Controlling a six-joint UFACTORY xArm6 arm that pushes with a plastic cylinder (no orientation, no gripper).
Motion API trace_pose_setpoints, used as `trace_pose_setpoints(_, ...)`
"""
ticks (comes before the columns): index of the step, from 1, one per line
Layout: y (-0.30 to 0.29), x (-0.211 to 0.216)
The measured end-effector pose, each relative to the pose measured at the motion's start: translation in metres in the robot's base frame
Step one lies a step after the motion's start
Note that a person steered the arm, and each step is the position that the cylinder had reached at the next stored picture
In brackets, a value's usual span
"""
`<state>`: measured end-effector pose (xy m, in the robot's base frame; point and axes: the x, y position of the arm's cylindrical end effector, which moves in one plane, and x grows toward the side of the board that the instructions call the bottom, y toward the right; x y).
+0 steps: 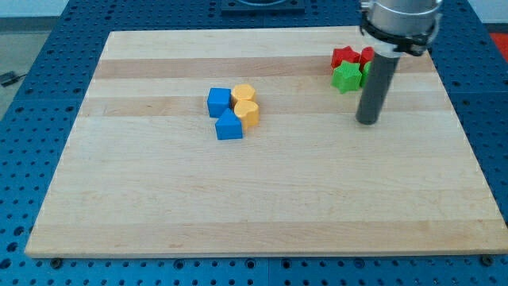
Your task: Move the red star towards top left side
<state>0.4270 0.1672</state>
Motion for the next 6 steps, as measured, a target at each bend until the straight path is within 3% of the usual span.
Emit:
trace_pose_setpoints(2, 0.107, -0.001)
trace_pose_setpoints(3, 0.135, -0.046)
trace_pose_setpoints(5, 0.135, -0.121)
trace_pose_setpoints(6, 0.1, -0.123)
